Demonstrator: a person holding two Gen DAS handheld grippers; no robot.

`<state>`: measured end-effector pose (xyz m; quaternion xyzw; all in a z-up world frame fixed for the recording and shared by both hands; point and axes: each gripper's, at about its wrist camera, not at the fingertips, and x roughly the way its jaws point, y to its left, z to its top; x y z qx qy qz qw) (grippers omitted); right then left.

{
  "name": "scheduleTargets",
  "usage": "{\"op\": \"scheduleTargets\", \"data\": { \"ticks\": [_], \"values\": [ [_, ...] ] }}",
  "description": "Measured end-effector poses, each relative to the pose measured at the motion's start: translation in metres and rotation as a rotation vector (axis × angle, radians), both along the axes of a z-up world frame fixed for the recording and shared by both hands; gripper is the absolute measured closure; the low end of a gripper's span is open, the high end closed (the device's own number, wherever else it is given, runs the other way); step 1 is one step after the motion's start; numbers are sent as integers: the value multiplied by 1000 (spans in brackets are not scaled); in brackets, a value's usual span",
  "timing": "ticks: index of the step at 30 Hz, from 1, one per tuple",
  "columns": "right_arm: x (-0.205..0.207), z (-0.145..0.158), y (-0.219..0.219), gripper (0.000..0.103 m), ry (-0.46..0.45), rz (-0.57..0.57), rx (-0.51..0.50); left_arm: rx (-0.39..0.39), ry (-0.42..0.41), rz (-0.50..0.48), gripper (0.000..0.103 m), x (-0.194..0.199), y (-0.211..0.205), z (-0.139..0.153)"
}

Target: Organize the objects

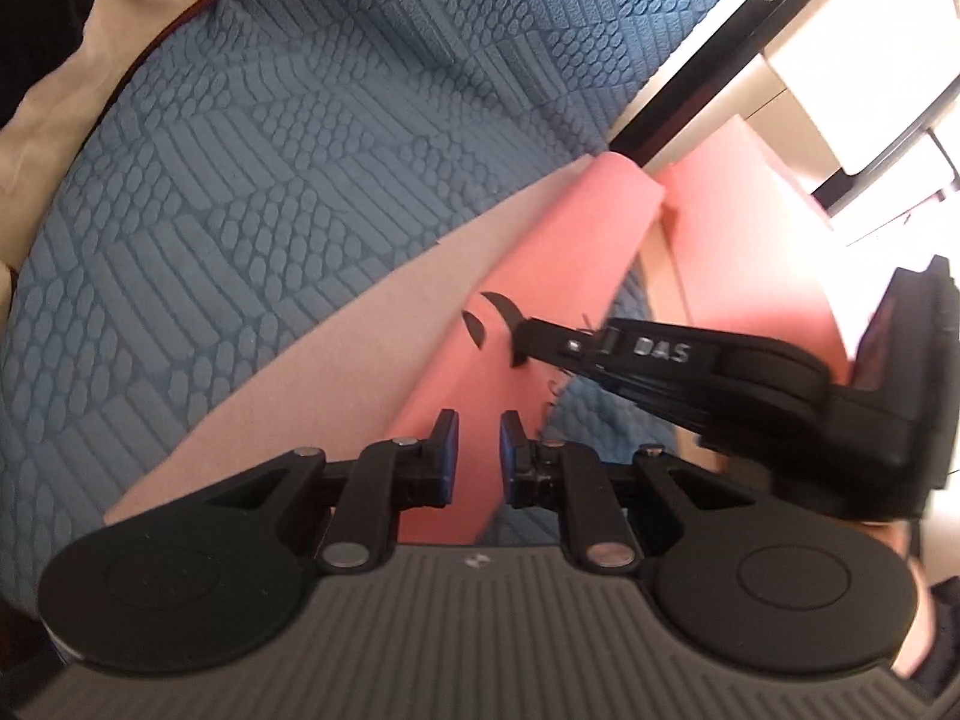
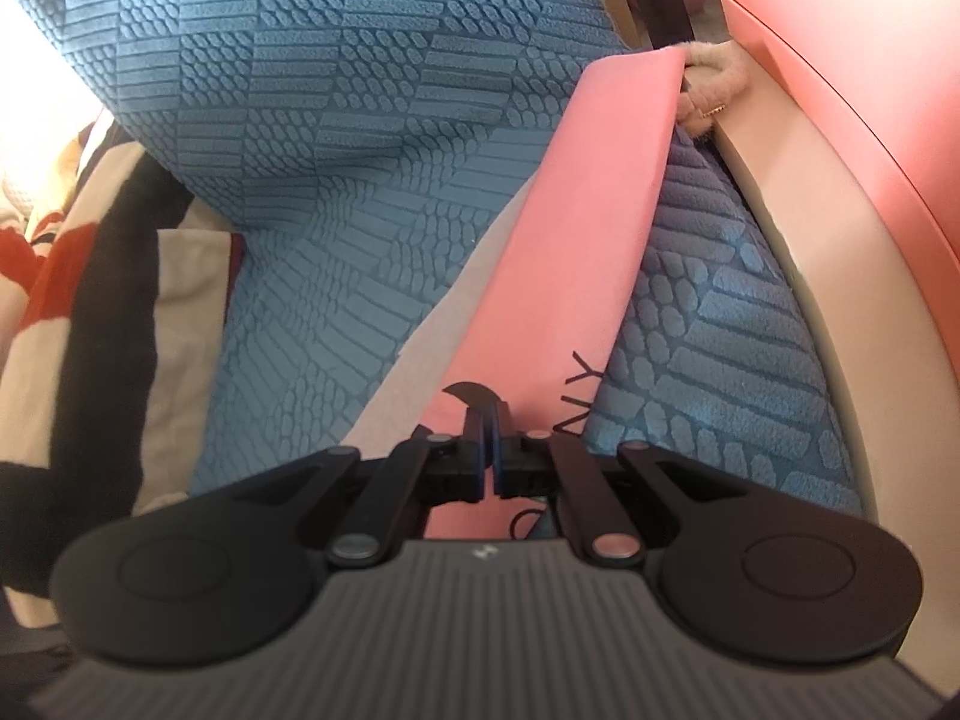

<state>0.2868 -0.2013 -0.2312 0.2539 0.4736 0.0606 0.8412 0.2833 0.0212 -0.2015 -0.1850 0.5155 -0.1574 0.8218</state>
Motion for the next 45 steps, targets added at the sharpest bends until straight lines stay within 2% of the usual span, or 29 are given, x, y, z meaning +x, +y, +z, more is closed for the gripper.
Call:
{"op": "scheduleTargets", "data": {
  "ticks": [6, 8, 14, 15, 16, 18, 19, 25, 32, 42, 44, 45],
  "values": [
    [1, 2, -4, 101, -1, -9, 25, 118, -39, -34, 86, 0, -8, -11],
    [-1, 6, -7, 93, 0, -16, 47, 111, -43, -31, 86, -1, -5, -12],
    [-16, 19, -25, 92, -43, -87, 75, 98, -45, -28, 86, 0, -1, -15],
    [-18, 19, -28, 88, -47, -104, 71, 92, -43, -25, 86, 0, 0, -15],
    [-17, 20, -30, 79, -47, -118, 63, 86, -42, -24, 86, 1, 1, -16],
    [-13, 17, -34, 66, -43, -129, 58, 76, -38, -22, 86, 2, 2, -16],
    [-11, 16, -36, 65, -41, -132, 59, 71, -35, -21, 86, 2, 2, -17],
    [0, 7, -41, 65, -25, -143, 59, 55, -30, -20, 86, 3, 4, -17],
    [7, -2, -44, 65, -37, -124, 134, 46, -24, -21, 86, 5, 5, -19],
    [-2, -16, -42, 65, -9, -58, 340, 30, -16, -16, 86, 5, 5, -16],
    [-3, -17, -35, 70, 4, -32, 321, 22, -13, -12, 86, 5, 6, -15],
    [-4, -16, -31, 80, 5, -27, 311, 16, -10, -8, 86, 6, 7, -14]
  ]
}}
